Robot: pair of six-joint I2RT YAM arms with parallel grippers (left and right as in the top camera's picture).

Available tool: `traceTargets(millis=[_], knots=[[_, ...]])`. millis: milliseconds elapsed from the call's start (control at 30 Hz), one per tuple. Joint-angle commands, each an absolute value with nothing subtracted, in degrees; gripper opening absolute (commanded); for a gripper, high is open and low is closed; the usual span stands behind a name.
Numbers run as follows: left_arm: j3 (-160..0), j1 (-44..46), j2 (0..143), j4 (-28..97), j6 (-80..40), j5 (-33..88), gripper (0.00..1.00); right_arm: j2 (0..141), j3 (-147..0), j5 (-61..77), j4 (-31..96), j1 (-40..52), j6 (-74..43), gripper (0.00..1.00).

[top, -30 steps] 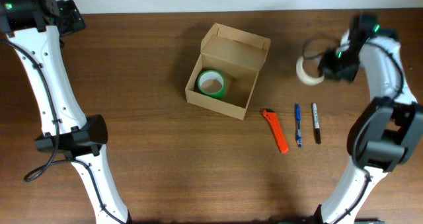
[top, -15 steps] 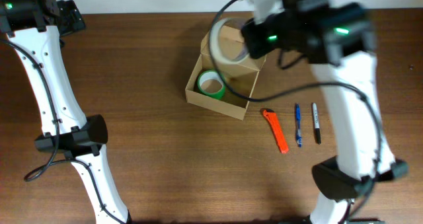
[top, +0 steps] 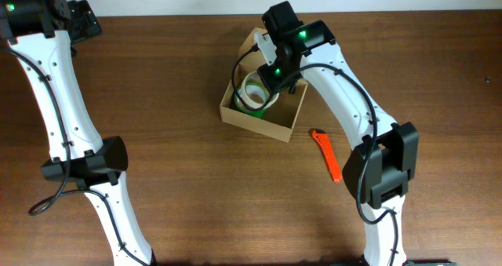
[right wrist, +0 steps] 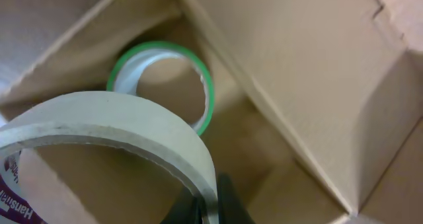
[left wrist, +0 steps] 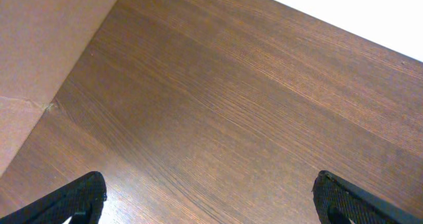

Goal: Pack container
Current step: 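Place the white tape roll into the box on the green roll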

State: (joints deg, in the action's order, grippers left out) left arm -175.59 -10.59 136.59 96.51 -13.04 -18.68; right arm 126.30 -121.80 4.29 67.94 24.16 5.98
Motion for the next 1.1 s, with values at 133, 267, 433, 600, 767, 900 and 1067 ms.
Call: traceTargets(millis=[133,267,433,600,767,900,1067], knots=[[-175.3,-10.8,135.3,96.7,-12.5,-18.9,1.00,129.7,-122.4,2.0,63.8,24.5,5.5,0.04],[-175.3,-10.8,135.3,96.7,-12.5,-18.9,1.00,131.0,-122.4,1.4,62.7,24.5,5.5,0.04],[-175.3,-10.8,135.3,96.7,-12.5,-18.9,1.00,131.6,-122.4,1.4,61.2,25.0,4.8,0.04],[-175.3,-10.8,135.3,96.7,-12.5,-18.9,1.00,132.4,-122.4,-1.0,58.7,26.5,4.0,0.04],[-175.3,-10.8,135.3,96.7,-12.5,-18.9,1.00,134.3,-122.4,-2.2,58.6,27.0,3.1,0.04],[-175.3,-10.8,135.3,96.7,-12.5,-18.9,1.00,135.2,-122.4,-2.4,58.5,26.9,2.9,0.04],[-175.3,-10.8,135.3,96.7,-12.5,-18.9,1.00,135.5,-122.4,-2.5,57.5,26.9,2.9,0.04]])
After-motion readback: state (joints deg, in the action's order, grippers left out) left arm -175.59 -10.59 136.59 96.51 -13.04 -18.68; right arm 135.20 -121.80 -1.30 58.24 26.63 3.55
